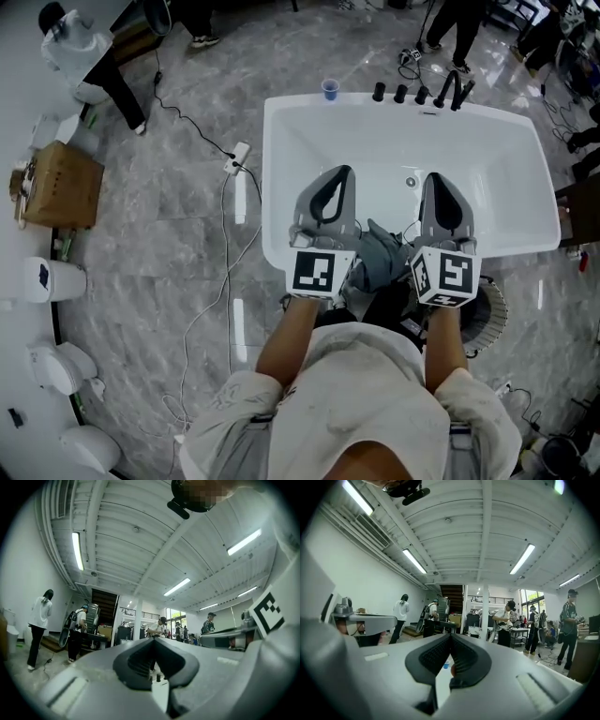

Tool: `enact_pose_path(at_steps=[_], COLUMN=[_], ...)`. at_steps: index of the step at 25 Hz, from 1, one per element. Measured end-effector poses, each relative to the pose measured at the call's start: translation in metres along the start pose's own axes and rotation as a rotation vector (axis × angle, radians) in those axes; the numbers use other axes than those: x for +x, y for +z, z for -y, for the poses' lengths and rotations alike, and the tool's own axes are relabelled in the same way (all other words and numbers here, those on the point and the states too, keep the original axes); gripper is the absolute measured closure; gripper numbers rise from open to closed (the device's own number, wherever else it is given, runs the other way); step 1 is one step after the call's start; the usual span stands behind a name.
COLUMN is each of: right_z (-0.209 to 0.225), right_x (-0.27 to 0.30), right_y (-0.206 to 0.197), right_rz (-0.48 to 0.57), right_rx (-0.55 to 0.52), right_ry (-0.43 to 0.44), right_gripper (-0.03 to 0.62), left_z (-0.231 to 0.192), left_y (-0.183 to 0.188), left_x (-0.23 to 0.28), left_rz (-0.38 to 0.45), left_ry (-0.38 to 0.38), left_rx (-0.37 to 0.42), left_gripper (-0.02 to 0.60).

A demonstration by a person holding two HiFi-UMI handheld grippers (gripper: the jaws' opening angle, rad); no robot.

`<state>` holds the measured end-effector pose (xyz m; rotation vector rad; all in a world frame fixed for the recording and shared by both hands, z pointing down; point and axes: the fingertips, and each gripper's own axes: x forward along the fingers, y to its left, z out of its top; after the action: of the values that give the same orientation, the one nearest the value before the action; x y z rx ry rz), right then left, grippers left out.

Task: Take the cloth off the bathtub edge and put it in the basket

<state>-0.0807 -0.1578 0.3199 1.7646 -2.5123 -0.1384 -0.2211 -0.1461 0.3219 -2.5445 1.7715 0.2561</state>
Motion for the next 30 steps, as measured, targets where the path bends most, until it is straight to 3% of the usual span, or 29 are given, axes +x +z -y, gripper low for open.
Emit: enact_pose_path(at_steps=[7,17,30], right_z=[0.002,0.009,0.003], right_x=[0.011,0.024,0.022], right_y=[-0.008,-0.042,-0.153], right_rz=[-0.011,-0.060,-0.269], right_rx=[0.013,0.055,0.090], right_ry=[0.025,0.061,0.083], right_gripper=[0.592,0.592,0.591], left_z=[-0.005,-0.005,0.009], left_y=[0.002,-0.025,-0.069], left_x=[0.002,0.013,0.013], left_rz=[0.012,-0.026,-0.102], left_ry=[0.036,0.068,0.025], left_rx=[0.021,0.045,0.059], left_gripper=[0.581,0.581,0.581])
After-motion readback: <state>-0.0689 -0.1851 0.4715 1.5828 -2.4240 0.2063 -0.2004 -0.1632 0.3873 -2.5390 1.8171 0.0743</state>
